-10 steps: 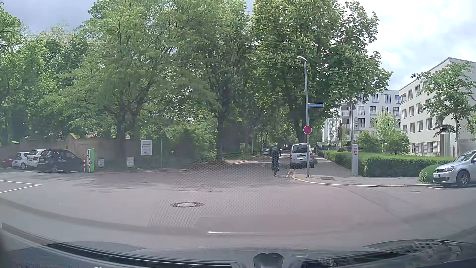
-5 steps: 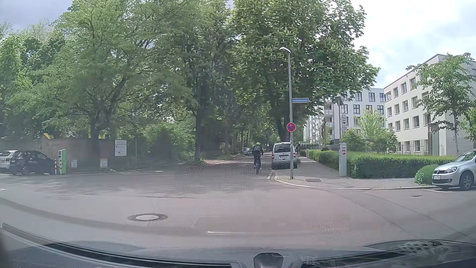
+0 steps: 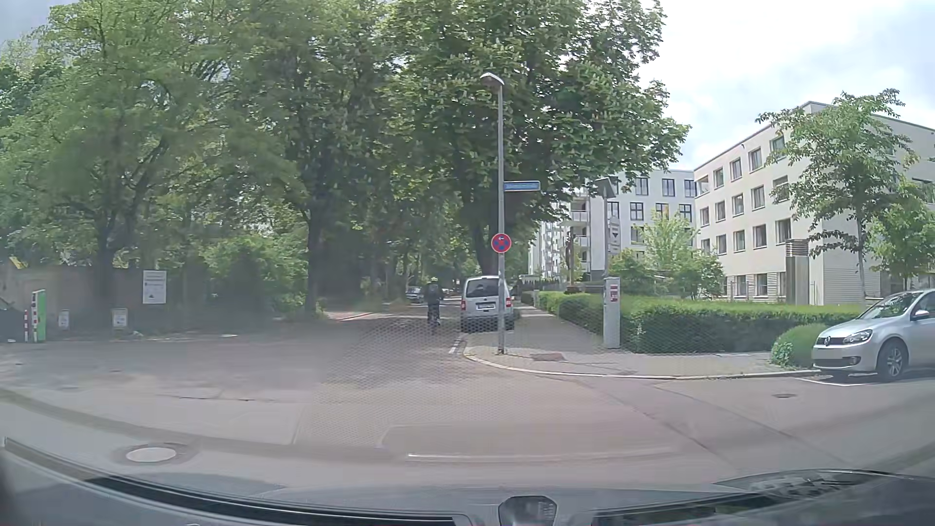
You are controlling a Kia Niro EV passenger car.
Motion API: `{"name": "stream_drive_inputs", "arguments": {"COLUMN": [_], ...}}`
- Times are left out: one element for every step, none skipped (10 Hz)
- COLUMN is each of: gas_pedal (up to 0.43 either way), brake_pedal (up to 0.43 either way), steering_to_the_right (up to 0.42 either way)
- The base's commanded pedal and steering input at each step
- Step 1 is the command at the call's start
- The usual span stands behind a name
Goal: Follow the waypoints while adhering to traffic rules and regulations
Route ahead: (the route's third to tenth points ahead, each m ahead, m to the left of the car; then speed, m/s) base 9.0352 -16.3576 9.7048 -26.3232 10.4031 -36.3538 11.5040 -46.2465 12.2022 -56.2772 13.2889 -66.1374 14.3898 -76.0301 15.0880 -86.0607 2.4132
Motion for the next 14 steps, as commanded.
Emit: {"name": "stream_drive_inputs", "arguments": {"gas_pedal": [0.0, 0.028, 0.059, 0.087, 0.098, 0.118, 0.138, 0.138, 0.138, 0.138, 0.138, 0.138, 0.138, 0.138], "brake_pedal": [0.0, 0.0, 0.0, 0.0, 0.0, 0.0, 0.0, 0.0, 0.0, 0.0, 0.0, 0.0, 0.0, 0.0], "steering_to_the_right": [0.565, 0.59, 0.619, 0.642, 0.667, 0.685, 0.698, 0.713, 0.728, 0.742, 0.76, 0.772, 0.777, 0.778]}}
